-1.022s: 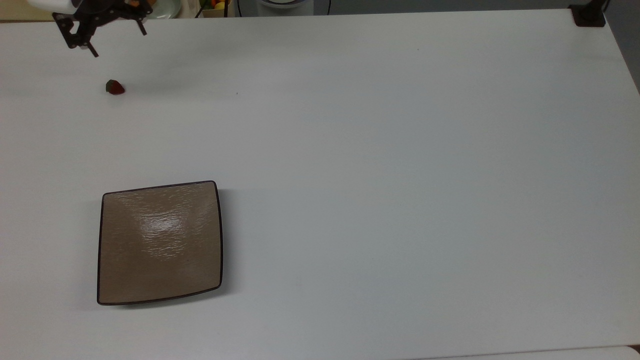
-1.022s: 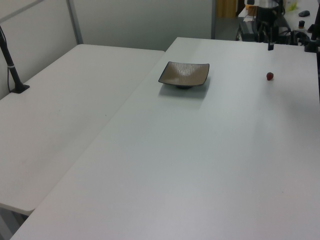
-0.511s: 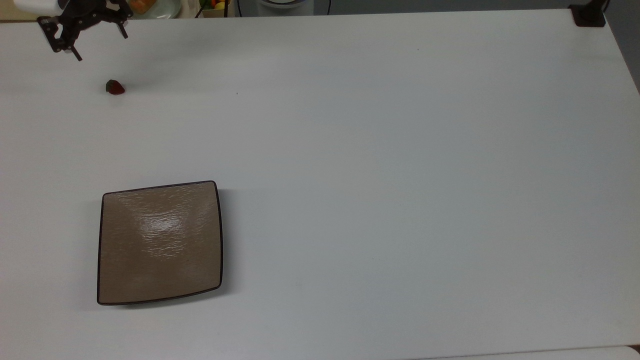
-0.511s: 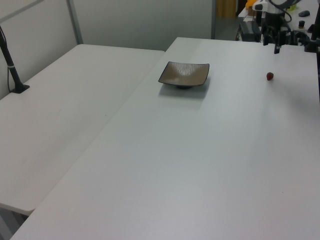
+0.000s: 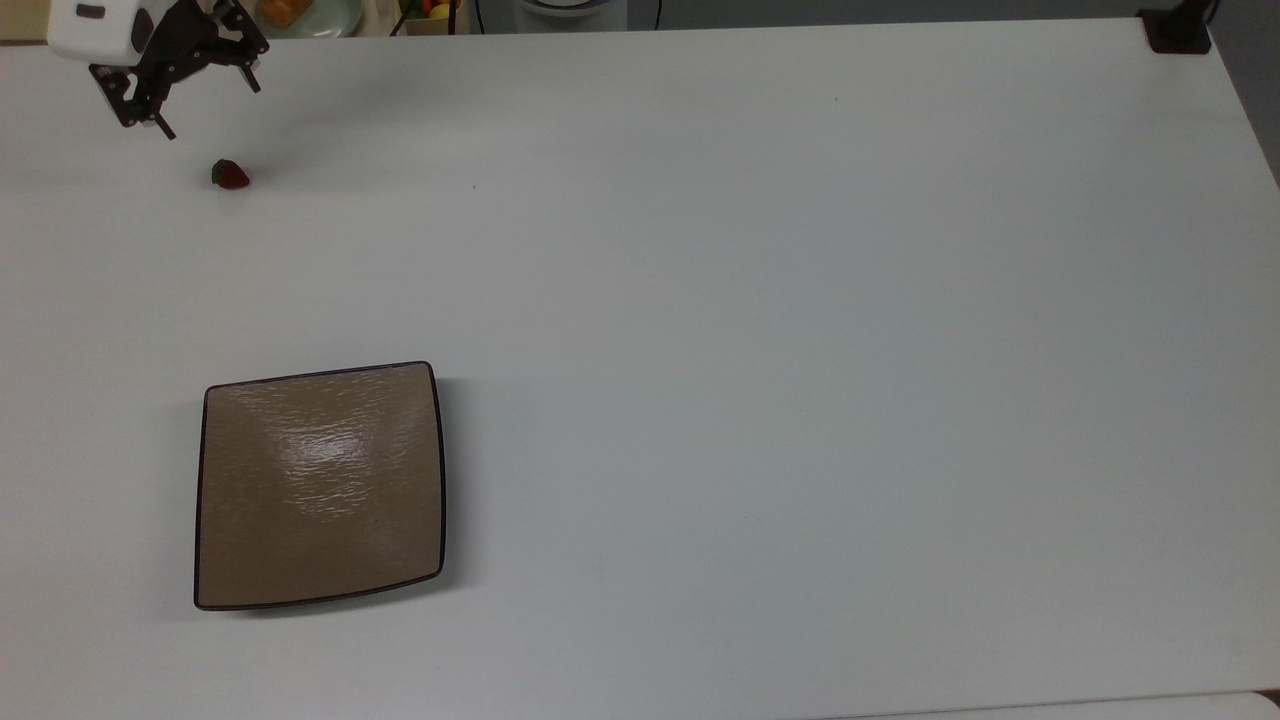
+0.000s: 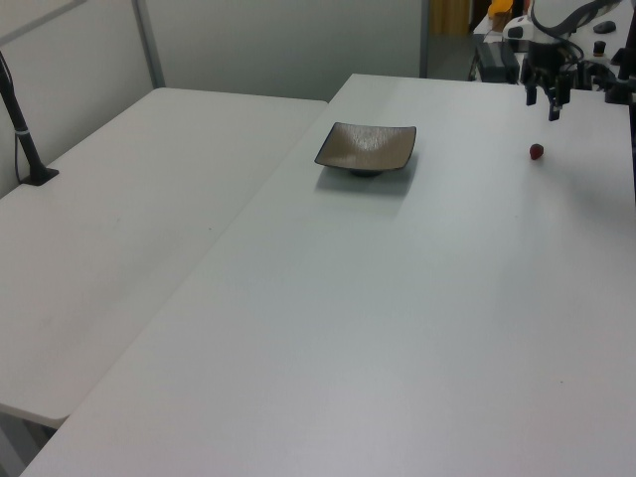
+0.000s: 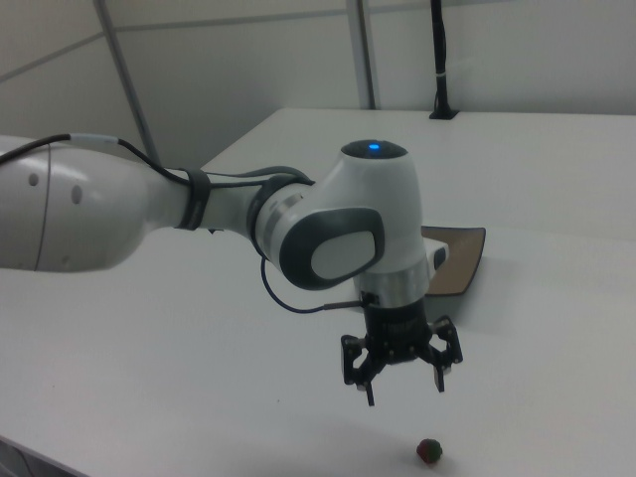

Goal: Strawberries on a ceramic plate
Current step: 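Move the open gripper over to the red strawberry, then lower the gripper onto the strawberry and close it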

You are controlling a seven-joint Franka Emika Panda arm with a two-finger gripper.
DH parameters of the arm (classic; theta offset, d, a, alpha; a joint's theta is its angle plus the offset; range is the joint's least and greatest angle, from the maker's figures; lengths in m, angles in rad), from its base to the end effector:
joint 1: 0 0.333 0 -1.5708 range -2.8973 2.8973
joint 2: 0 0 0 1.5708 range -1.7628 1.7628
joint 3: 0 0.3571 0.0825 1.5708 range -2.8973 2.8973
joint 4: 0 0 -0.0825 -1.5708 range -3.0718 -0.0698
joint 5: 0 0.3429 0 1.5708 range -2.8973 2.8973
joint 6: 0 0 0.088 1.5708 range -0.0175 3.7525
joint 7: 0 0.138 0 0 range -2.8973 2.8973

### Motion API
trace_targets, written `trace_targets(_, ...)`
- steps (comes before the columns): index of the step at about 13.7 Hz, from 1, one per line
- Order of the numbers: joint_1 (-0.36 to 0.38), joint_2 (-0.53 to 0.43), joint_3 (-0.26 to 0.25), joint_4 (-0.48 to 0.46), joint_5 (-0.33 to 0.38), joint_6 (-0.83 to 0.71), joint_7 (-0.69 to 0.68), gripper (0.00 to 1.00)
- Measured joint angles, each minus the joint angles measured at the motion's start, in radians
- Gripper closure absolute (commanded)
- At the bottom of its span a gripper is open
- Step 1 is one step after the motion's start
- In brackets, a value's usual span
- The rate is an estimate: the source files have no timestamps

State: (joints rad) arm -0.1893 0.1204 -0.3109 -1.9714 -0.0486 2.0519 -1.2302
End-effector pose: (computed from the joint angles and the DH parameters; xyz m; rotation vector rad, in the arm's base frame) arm 0.4789 -0.2605 0.4404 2.8946 1.1473 -0.1291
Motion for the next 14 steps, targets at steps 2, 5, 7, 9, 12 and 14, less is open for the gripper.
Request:
trace_targets(2,-0.009,0.018,-0.001,-0.002,0.0,0.0,-0.017,0.0)
trace_targets(5,-0.015,0.034,-0.001,-0.003,0.0,0.001,-0.023,0.0)
trace_targets(7,-0.017,0.045,-0.001,-0.011,0.0,0.05,-0.023,0.0)
trace_targets(9,-0.02,0.065,-0.002,-0.035,0.0,0.121,-0.023,0.0)
trace_targets(12,-0.031,0.118,-0.002,-0.055,0.0,0.205,-0.023,0.0)
trace_targets(14,-0.034,0.136,-0.002,-0.056,0.0,0.217,-0.023,0.0)
